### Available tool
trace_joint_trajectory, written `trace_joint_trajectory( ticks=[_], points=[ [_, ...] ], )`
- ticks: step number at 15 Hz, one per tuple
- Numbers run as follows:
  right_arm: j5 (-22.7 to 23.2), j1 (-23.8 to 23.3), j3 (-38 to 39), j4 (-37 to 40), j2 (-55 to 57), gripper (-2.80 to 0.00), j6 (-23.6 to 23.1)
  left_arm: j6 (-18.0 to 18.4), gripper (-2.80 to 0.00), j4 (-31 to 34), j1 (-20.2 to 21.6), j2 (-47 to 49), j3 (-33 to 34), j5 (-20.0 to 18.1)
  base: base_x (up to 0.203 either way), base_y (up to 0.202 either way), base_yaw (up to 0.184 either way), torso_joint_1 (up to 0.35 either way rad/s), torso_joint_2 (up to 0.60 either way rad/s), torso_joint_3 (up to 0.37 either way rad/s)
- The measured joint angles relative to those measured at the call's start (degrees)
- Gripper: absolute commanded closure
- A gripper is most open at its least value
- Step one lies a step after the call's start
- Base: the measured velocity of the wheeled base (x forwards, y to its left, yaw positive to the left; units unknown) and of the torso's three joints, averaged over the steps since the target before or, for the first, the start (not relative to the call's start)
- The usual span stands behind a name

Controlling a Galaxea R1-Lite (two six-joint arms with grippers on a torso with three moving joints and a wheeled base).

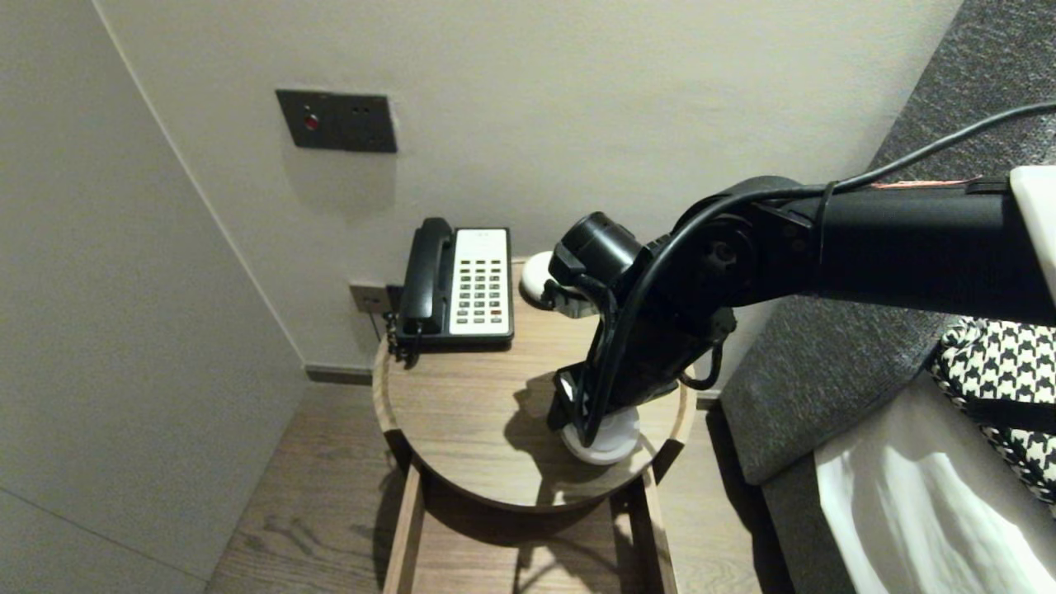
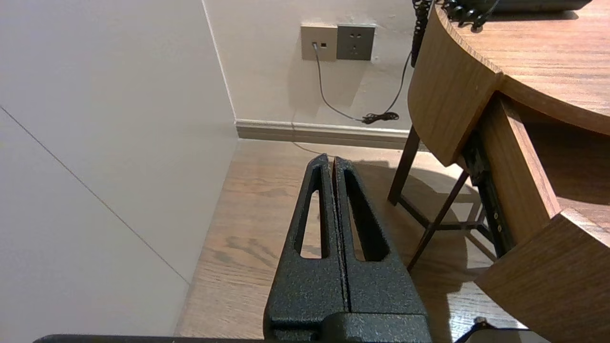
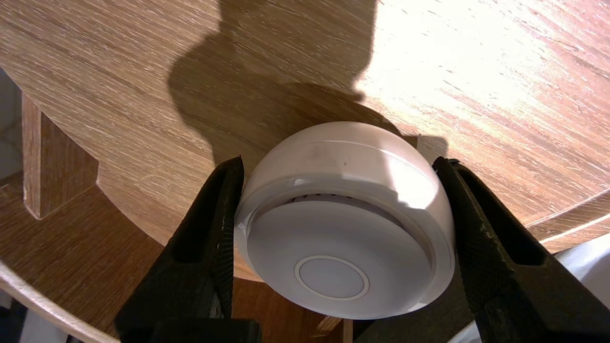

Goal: Take the remote control out of the drawer one by one and place them on the table

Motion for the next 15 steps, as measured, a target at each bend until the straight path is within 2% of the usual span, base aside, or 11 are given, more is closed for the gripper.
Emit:
trace_joint_trajectory(
  ticks=[14, 15],
  points=[
    [-0.5, 0.1, 0.0, -1.7, 1.8, 0.0, 0.2, 0.0, 0.0, 0.0, 0.0, 0.0, 0.0, 0.0, 0.0, 0.0, 0.0, 0.0, 0.0, 0.0],
    [-0.6, 0.0, 0.0, -2.1, 1.7, -2.8, 0.2, 0.0, 0.0, 0.0, 0.0, 0.0, 0.0, 0.0, 0.0, 0.0, 0.0, 0.0, 0.0, 0.0]
  ],
)
